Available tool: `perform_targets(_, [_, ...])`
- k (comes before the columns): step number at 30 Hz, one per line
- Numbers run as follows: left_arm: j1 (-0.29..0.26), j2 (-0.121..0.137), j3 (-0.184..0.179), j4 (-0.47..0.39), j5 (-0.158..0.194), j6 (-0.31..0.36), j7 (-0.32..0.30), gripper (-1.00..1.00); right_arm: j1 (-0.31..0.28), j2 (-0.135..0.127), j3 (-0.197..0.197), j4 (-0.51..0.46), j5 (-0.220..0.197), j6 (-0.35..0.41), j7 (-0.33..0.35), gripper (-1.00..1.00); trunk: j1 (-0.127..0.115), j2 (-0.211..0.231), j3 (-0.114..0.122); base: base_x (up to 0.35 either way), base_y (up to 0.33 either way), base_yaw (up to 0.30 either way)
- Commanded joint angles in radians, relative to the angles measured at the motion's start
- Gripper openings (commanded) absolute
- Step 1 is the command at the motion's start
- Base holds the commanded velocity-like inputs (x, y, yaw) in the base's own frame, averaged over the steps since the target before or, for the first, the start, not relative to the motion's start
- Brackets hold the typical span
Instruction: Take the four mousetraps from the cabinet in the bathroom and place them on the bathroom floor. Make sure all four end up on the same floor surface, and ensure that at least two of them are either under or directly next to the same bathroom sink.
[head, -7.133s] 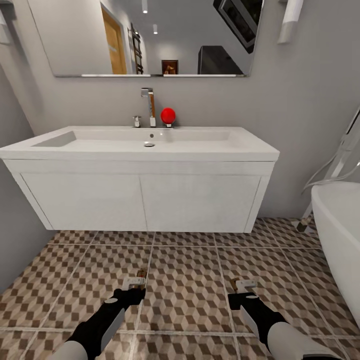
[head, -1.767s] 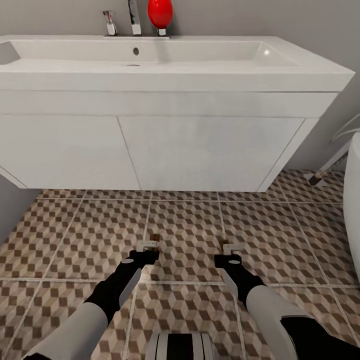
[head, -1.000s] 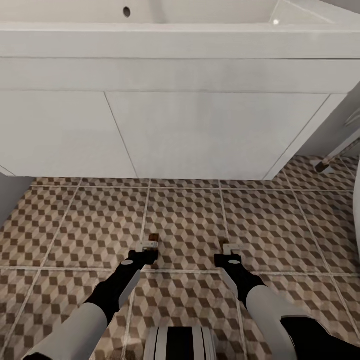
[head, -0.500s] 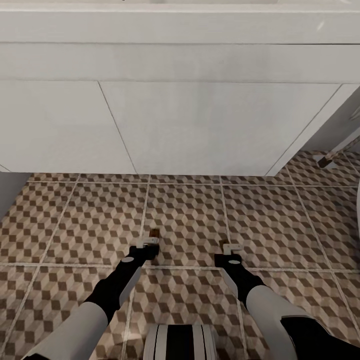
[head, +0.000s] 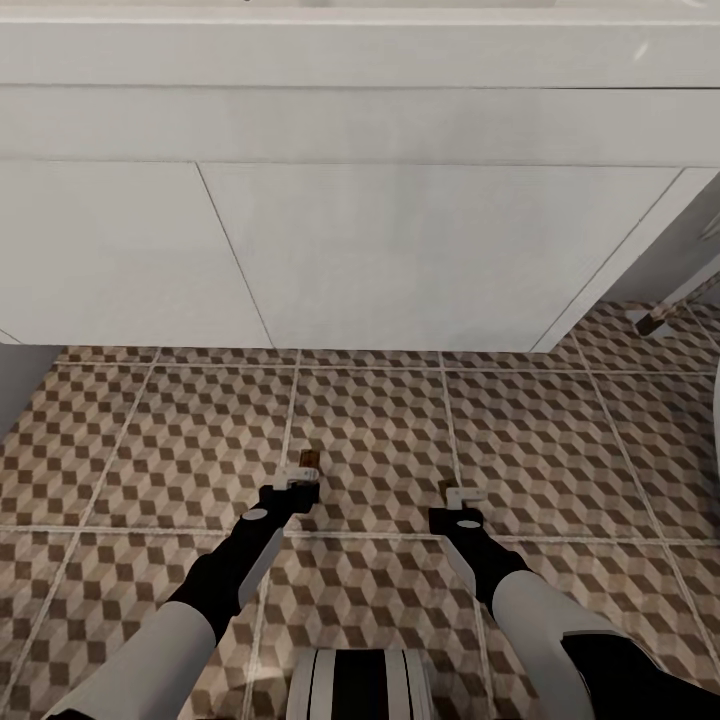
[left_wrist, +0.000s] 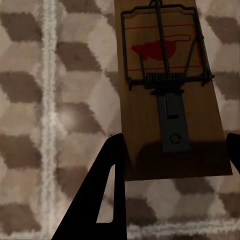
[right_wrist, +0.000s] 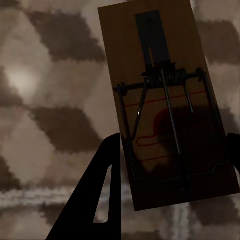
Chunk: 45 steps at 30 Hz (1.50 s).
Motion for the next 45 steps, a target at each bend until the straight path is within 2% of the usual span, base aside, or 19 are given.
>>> perform_targets(1, [0.0, 0.001, -0.005, -0.001, 0.009, 0.004, 0.011, -1.0, 0.0, 0.0, -0.001, -0.002, 0.004, 0.007, -0.002, -1.0, 0.0, 0.0, -0.001, 0.0, 0.0, 0.0])
perform_targets(12, [0.0, -0.001, -0.005, 0.005, 0.008, 0.012, 0.014, -1.0, 0.0, 0.0, -0.001, -0.026, 0.004, 0.012, -0.002, -1.0, 0.0, 0.0, -0.001, 0.0, 0.0, 0.0])
perform_targets(18, [0.0, -0.002, -0.004, 0.006, 0.01, 0.016, 0.017, -1.0, -0.001, 0.001, -0.003, -0.119, 0.005, 0.022, -0.016, -1.0, 0.0, 0.0, -0.001, 0.0, 0.0, 0.0])
perform_targets(21, [0.0, -0.003, 0.0, 0.006, 0.01, 0.013, 0.02, -1.0, -0.001, 0.004, -0.008, -0.142, 0.004, 0.016, -0.055, -1.0, 0.0, 0.0, -0.001, 0.0, 0.0, 0.0])
perform_targets(25, [0.0, -0.004, 0.004, 0.004, 0.014, 0.007, 0.044, -1.0, -0.001, 0.006, -0.012, -0.154, 0.004, 0.007, -0.091, -1.0, 0.0, 0.0, -0.001, 0.0, 0.0, 0.0])
perform_targets(31, [0.0, -0.008, 0.004, 0.004, 0.023, 0.02, 0.097, -1.0, 0.0, 0.009, -0.01, -0.156, 0.002, 0.017, -0.101, -1.0, 0.0, 0.0, -0.001, 0.0, 0.0, 0.0])
perform_targets(36, [0.0, -0.01, 0.003, 0.008, 0.026, 0.037, 0.103, -1.0, 0.0, 0.021, -0.005, -0.156, 0.011, 0.022, -0.102, -1.0, 0.0, 0.0, -0.001, 0.0, 0.0, 0.0])
perform_targets(45, [-0.009, -0.011, -0.003, 0.09, 0.011, 0.032, 0.074, -1.0, 0.0, 0.028, -0.004, -0.167, 0.015, 0.033, -0.096, -1.0, 0.0, 0.0, -0.001, 0.0, 0.0, 0.0])
